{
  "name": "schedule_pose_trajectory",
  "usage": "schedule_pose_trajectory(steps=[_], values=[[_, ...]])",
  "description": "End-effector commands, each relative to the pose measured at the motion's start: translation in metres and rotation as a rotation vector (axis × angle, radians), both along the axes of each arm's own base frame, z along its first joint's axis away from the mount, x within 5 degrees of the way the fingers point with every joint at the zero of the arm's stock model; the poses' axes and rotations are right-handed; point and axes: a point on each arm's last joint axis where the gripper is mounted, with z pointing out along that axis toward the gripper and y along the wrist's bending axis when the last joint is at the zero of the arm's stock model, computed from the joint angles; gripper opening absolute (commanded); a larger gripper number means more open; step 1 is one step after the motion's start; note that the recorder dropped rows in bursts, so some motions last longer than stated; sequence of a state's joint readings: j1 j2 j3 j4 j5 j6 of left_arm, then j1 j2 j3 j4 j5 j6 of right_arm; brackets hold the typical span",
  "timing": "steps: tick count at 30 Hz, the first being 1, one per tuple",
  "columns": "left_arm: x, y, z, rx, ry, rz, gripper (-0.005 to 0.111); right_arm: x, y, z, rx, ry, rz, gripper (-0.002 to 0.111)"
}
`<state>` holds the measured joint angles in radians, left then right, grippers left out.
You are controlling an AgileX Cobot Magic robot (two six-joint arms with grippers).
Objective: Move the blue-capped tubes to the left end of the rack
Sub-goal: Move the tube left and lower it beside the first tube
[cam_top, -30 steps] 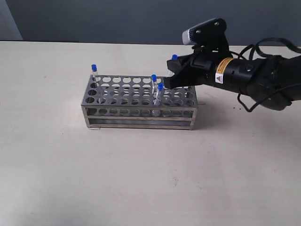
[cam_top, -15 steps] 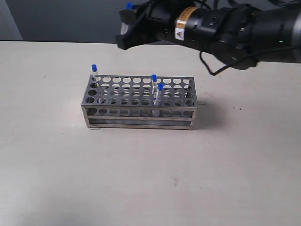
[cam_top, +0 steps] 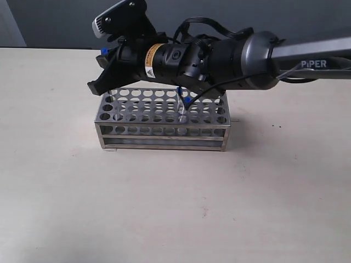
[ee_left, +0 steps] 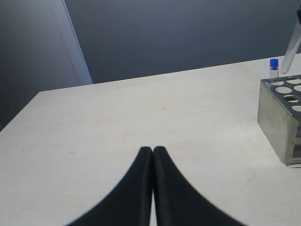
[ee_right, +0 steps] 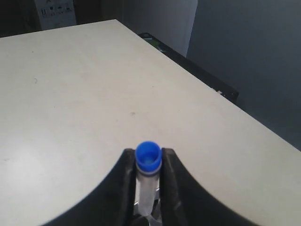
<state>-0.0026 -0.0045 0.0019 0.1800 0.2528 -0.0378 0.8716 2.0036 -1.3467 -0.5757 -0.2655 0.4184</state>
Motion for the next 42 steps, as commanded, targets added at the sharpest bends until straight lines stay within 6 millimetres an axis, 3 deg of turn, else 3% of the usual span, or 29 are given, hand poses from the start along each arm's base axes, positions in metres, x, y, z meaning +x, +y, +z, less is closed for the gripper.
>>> schedule_pose_trajectory(steps=[1, 13, 38, 42], values=[[0.000, -0.001, 0.002, -0.006, -0.011, -0.009, 0.000, -0.002, 0.002, 0.003, 0.002, -0.002, 0.002, -0.001], [0.000, -0.001, 0.002, -0.006, -0.011, -0.009, 0.000, -0.001, 0.000, -0.001, -0.033, 0.012, -0.016, -0.001], [0.000, -0.001, 0.002, -0.006, -0.011, -0.009, 0.000, 0.002, 0.011, -0.058, -0.069, 0.077, 0.020, -0.001], [0.000, -0.001, 0.002, -0.006, -0.011, -0.009, 0.000, 0.002, 0.012, -0.063, -0.071, 0.082, 0.024, 0.013]])
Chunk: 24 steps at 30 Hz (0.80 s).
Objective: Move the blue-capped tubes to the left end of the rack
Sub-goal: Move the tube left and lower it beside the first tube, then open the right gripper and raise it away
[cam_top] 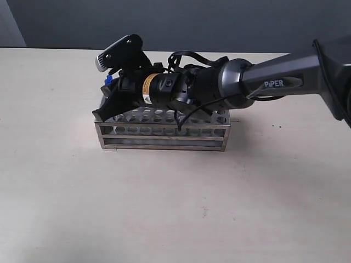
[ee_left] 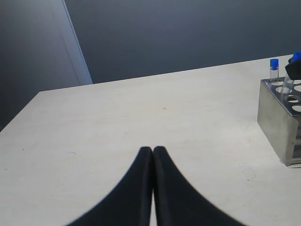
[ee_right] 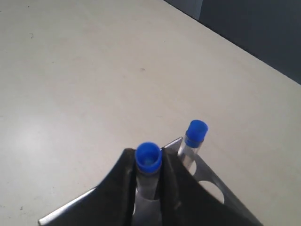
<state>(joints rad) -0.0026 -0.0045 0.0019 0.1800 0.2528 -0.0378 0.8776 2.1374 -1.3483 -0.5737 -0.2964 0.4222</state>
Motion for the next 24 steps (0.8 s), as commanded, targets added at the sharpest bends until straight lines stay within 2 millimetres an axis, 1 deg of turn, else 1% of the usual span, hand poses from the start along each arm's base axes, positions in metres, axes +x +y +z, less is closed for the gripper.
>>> schedule_pose_trajectory(steps=[1, 3, 4, 8, 11, 13, 16, 18, 21, 24], values=[[0.000, -0.001, 0.002, -0.006, -0.011, -0.009, 0.000, 0.000, 0.002, -0.004, 0.002, 0.002, 0.007, 0.019], [0.000, -0.001, 0.002, -0.006, -0.011, -0.009, 0.000, 0.000, 0.002, -0.003, 0.005, 0.001, 0.008, 0.028], [0.000, -0.001, 0.002, -0.006, -0.011, -0.009, 0.000, 0.000, 0.002, -0.003, 0.007, 0.000, 0.009, 0.030], [0.000, -0.001, 0.002, -0.006, -0.011, -0.009, 0.000, -0.001, 0.002, 0.003, 0.020, -0.005, 0.006, 0.032], [0.000, -0.001, 0.002, -0.006, -0.011, -0.009, 0.000, 0.004, -0.004, 0.023, 0.068, 0.005, -0.046, 0.032], [0.000, -0.001, 0.002, -0.006, -0.011, -0.009, 0.000, 0.008, -0.012, 0.044, 0.090, -0.015, -0.075, 0.032], [0.000, -0.001, 0.002, -0.006, -0.011, -0.009, 0.000, 0.017, -0.033, 0.079, 0.109, -0.052, -0.134, 0.032], [0.000, -0.001, 0.002, -0.006, -0.011, -0.009, 0.000, 0.022, -0.051, 0.097, 0.068, -0.065, -0.193, 0.032], [0.000, -0.001, 0.002, -0.006, -0.011, -0.009, 0.000, 0.018, -0.079, 0.111, 0.040, -0.068, -0.245, 0.032], [0.000, -0.001, 0.002, -0.006, -0.011, -0.009, 0.000, 0.007, -0.106, 0.109, 0.025, -0.054, -0.269, 0.032]])
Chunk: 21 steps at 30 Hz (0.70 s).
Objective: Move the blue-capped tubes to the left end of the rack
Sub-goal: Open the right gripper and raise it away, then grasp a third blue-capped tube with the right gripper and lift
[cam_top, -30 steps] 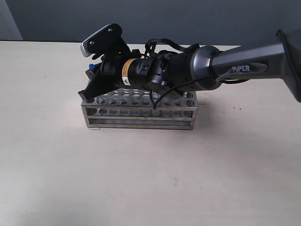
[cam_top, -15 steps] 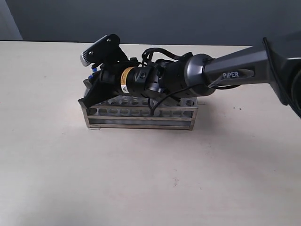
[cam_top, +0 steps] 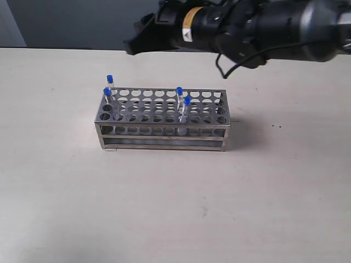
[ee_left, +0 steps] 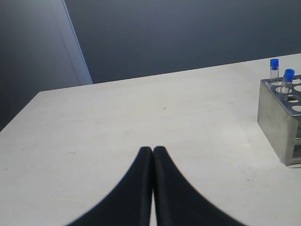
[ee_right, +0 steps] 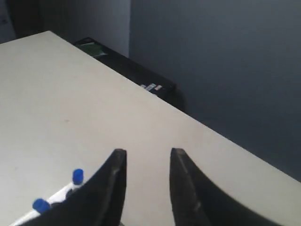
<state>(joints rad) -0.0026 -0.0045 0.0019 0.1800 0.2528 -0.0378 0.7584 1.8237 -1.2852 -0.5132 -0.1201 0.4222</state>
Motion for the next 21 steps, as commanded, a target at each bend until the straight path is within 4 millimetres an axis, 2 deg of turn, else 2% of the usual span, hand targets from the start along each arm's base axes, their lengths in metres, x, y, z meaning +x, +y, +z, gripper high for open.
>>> schedule_pose_trajectory(steps=[1, 5, 8, 12, 19, 21], values=[[0.000, -0.001, 0.002, -0.006, -0.011, -0.009, 0.000, -0.015, -0.040, -0.004, -0.044, 0.026, -0.044, 0.032], [0.000, -0.001, 0.002, -0.006, -0.011, -0.009, 0.000, -0.042, -0.058, -0.026, 0.014, 0.031, 0.028, 0.032], [0.000, -0.001, 0.002, -0.006, -0.011, -0.009, 0.000, -0.054, -0.064, -0.046, 0.022, 0.053, 0.049, 0.032], [0.000, -0.001, 0.002, -0.006, -0.011, -0.009, 0.000, -0.053, -0.072, -0.072, -0.019, 0.076, -0.018, 0.032], [0.000, -0.001, 0.002, -0.006, -0.011, -0.009, 0.000, -0.047, -0.073, -0.088, -0.039, 0.074, -0.063, 0.032], [0.000, -0.001, 0.002, -0.006, -0.011, -0.009, 0.000, -0.047, -0.072, -0.092, -0.047, 0.080, -0.062, 0.036]])
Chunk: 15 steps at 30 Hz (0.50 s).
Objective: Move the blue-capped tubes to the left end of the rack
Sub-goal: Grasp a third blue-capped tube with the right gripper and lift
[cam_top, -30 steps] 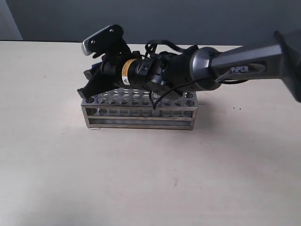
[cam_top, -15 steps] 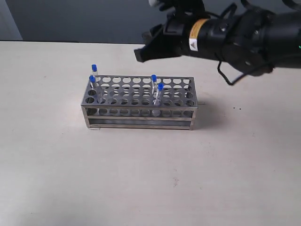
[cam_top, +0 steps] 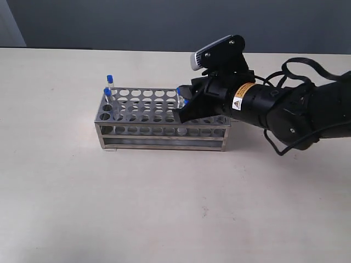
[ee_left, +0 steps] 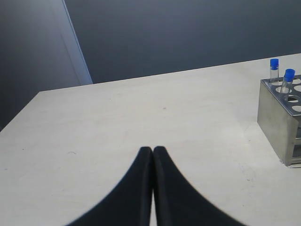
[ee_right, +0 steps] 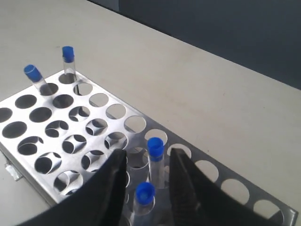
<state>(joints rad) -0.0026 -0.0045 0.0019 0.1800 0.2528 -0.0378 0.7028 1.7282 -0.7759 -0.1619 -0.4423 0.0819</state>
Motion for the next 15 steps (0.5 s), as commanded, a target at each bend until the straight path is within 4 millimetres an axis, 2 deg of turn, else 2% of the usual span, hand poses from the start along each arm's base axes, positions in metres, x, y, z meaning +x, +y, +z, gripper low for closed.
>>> schedule_pose_trajectory(steps=[1, 4, 15], values=[[0.000, -0.001, 0.002, -0.006, -0.011, -0.009, 0.000, 0.002, -0.001, -0.009, -0.014, 0.003, -0.005, 0.041], [0.000, -0.001, 0.002, -0.006, -0.011, -0.009, 0.000, 0.003, 0.000, -0.012, -0.015, 0.005, -0.005, 0.053], [0.000, -0.001, 0.002, -0.006, -0.011, -0.009, 0.000, 0.009, 0.005, -0.040, -0.004, 0.027, -0.017, 0.051]])
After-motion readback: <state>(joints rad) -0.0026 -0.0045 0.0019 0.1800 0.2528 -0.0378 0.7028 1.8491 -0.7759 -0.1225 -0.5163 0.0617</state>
